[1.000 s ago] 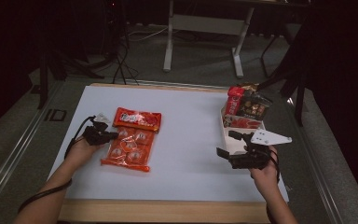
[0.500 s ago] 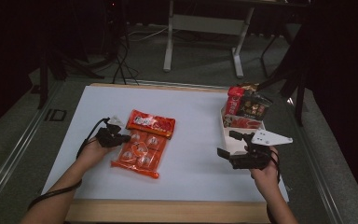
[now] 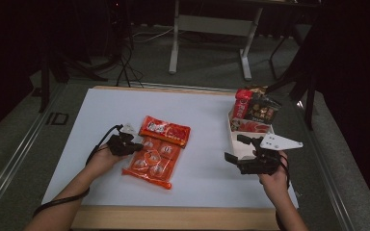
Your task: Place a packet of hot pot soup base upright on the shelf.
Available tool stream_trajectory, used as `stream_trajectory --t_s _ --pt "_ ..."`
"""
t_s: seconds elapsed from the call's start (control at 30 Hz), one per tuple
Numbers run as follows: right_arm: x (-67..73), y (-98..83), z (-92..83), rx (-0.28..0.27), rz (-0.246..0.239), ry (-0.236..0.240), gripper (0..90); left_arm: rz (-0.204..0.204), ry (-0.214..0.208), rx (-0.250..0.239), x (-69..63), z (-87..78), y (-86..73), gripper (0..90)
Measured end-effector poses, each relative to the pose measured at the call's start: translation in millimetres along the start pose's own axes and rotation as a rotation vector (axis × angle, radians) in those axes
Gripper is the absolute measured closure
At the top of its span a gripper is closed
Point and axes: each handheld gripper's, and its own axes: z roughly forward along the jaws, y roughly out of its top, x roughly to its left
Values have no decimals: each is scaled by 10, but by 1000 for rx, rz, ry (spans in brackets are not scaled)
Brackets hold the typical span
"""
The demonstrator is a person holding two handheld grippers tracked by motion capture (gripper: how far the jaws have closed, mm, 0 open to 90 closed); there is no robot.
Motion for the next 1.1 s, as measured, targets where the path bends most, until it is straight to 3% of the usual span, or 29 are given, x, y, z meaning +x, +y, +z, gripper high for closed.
stream_trajectory --t_s 0.17,0.4,0.53,0.73,1.1 --pt "-5 1 -11 -3 -1 -3 148 18 -28 21 -28 -117 -96 900" --pt "8 9 -6 -1 -5 -4 148 46 -49 59 -173 -268 -303 900" --pt "12 11 -9 0 -5 -5 148 20 -73 46 -201 -320 -386 900" --pt "22 15 1 1 -8 -2 148 27 -55 54 -274 -321 -381 900" --pt "22 10 8 2 -8 0 148 27 -100 53 -450 -245 -314 900"
